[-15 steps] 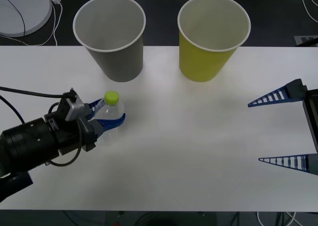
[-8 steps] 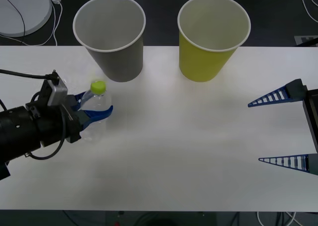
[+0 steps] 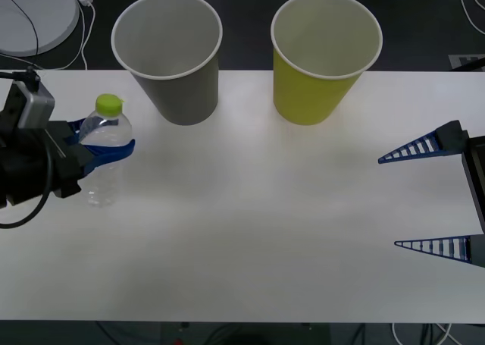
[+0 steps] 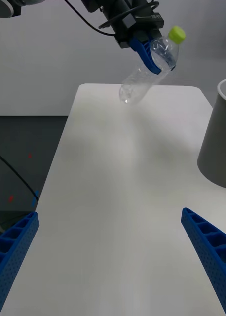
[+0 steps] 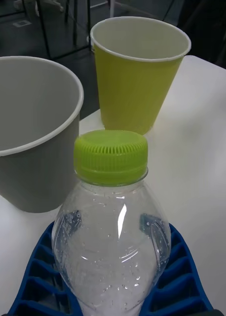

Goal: Put the can into the green bin and the plastic bottle into the gray bin

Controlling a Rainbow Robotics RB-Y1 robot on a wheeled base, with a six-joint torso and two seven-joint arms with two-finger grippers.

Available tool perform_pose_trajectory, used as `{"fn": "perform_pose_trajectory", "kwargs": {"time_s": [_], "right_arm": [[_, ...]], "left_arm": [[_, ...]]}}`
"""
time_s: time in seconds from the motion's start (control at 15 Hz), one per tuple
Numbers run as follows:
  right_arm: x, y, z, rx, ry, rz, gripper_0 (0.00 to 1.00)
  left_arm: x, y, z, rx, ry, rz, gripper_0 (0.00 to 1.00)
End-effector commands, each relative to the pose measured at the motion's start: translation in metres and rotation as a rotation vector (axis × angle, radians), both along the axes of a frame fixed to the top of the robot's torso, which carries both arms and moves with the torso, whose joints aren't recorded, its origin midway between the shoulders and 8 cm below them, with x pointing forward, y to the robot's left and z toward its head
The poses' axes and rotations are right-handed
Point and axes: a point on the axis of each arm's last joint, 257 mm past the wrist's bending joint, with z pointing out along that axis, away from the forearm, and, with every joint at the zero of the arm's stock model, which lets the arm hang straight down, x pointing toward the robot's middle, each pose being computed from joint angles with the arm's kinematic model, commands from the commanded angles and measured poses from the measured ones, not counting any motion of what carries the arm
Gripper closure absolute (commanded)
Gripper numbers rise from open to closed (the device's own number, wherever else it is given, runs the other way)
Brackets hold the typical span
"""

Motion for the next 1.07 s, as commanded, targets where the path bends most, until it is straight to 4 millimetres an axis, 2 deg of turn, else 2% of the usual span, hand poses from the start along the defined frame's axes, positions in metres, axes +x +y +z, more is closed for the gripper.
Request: {"fn": "perform_pose_trajectory", "kwargs": {"time_s": [0.07,0.53,0.87,1.07], "right_arm": [[0.000,0.000,0.000,0.000,0.000,0.000,0.00],[0.000,0.000,0.000,0.000,0.000,0.000,0.00],[0.000,0.000,0.000,0.000,0.000,0.000,0.00],[0.000,0.000,0.000,0.000,0.000,0.000,0.00]], "left_arm": [[0.000,0.011,0.011,0.032,0.005,0.015,1.00],[0.000,0.030,0.035,0.090,0.048,0.030,1.00],[0.011,0.046,0.055,0.106,0.087,0.024,1.00],[0.020,0.061,0.074,0.151,0.111,0.020,1.00]]}}
